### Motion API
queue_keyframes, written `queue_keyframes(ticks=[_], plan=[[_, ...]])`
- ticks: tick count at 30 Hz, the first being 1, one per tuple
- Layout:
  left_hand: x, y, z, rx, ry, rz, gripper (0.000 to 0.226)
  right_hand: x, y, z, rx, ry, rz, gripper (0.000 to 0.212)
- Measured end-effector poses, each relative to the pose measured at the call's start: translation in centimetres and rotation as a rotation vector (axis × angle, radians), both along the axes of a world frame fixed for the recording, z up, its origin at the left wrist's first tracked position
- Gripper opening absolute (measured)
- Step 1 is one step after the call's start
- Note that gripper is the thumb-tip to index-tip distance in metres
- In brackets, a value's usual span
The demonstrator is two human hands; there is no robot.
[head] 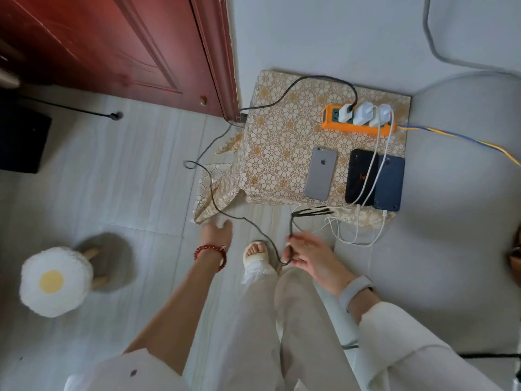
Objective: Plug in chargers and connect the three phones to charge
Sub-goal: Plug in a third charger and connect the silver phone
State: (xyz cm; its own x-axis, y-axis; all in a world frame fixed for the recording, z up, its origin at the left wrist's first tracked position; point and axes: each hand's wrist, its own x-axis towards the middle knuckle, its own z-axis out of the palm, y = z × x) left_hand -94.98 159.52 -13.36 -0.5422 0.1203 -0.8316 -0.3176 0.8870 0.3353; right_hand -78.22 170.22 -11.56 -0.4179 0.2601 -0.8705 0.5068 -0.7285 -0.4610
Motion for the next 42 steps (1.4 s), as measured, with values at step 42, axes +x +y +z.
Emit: queue_keyframes(ticks=[42], plan=[[1.2, -1.8, -3.0, -0.189, -0.07, -0.798, 0.028, -1.2, 8.1, -0.3, -0.028, 0.137, -0.689, 0.02]])
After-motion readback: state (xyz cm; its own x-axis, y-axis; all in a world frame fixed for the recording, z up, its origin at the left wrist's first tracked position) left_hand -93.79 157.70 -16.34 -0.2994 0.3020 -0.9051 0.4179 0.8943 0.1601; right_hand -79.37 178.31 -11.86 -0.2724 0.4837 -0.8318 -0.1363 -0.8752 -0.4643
